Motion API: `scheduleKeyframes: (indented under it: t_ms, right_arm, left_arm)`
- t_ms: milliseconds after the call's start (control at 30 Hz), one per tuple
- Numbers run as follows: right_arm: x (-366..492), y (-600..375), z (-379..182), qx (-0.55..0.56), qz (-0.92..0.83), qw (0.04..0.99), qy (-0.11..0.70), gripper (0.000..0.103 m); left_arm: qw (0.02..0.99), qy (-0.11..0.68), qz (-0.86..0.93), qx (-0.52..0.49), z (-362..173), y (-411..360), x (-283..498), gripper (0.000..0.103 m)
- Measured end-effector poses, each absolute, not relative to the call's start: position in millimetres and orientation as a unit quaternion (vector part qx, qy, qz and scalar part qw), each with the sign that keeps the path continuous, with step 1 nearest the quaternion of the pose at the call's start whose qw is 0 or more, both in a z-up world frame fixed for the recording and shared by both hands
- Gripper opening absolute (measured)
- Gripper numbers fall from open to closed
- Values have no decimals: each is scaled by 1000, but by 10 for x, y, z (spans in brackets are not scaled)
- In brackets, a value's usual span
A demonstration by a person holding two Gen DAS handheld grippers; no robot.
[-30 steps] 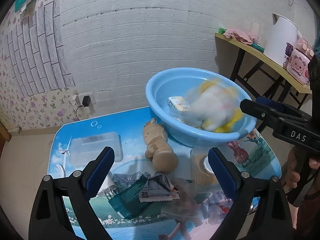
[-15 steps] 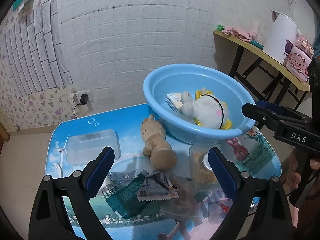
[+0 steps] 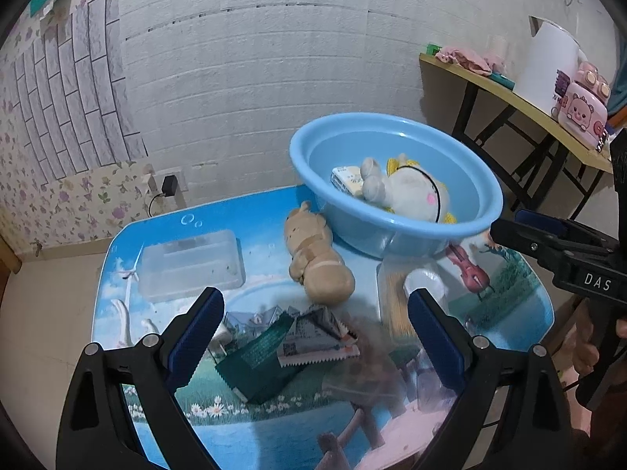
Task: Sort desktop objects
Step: 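Withdraw both grippers from the basin back over the table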
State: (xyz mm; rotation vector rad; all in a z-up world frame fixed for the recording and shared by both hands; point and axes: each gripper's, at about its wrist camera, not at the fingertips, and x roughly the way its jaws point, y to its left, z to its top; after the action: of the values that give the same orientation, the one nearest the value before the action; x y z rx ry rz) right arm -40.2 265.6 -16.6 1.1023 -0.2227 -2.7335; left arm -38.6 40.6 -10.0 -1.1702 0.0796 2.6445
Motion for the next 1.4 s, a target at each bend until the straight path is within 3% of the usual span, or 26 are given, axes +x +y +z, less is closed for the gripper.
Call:
scheduleKeyframes:
  t_ms: [1033, 1400]
  right_arm:
    - [142, 2639, -587, 427, -898, 90, -60, 76]
    - [262, 2401, -622, 428, -892, 141, -37, 76]
  left_arm:
    - [134, 31, 882, -451, -620, 354, 60, 95]
    - [132, 24, 879, -458, -697, 282, 72, 95]
